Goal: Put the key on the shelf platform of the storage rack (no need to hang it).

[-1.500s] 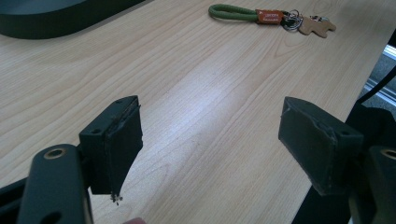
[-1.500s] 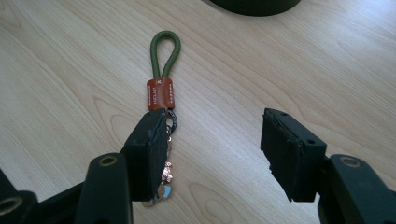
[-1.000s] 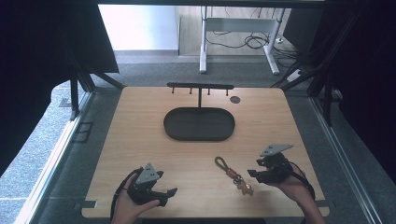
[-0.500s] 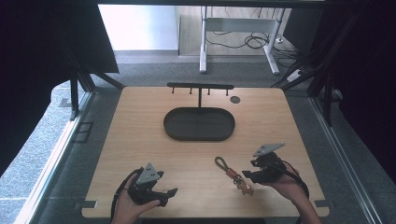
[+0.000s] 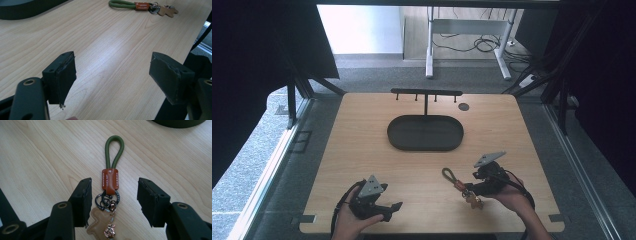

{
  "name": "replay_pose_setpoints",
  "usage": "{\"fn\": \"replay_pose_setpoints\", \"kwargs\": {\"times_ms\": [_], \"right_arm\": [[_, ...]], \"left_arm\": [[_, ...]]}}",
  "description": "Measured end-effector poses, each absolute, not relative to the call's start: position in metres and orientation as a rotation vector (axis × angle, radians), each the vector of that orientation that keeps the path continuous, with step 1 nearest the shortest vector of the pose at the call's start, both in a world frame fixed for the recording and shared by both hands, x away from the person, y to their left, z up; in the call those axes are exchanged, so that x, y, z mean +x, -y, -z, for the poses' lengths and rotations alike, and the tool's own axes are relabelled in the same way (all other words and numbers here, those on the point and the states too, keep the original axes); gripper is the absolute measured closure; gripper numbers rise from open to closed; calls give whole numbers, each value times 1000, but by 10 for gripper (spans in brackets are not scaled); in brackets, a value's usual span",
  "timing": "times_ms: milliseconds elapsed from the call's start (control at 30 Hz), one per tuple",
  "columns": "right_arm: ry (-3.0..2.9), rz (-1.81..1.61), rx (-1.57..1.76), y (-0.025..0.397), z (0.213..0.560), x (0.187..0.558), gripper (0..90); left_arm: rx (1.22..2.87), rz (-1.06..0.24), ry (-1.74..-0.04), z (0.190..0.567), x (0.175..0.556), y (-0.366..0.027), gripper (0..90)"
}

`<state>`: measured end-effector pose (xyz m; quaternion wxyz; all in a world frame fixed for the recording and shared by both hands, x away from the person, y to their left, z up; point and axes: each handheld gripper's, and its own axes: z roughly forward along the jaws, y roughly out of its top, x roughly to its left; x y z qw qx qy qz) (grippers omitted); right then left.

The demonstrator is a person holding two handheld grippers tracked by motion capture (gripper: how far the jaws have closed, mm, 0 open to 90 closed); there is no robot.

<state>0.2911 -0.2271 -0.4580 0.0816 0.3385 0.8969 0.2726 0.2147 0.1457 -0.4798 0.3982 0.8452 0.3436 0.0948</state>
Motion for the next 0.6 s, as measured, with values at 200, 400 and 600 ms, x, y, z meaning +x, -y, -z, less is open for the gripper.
{"fn": "replay_pose_setpoints", "kwargs": {"times_ms": [200, 400, 600], "right_arm": [[-2698, -807, 1005, 222, 461, 293, 462], [-2715, -791, 1008, 218, 465, 295, 462], [-2738, -769, 1003, 212, 470, 297, 462]], "left_arm": [[2143, -236, -869, 481, 215, -144, 221], [2143, -236, -866, 480, 214, -144, 221], [2140, -236, -865, 479, 214, -145, 221]]}}
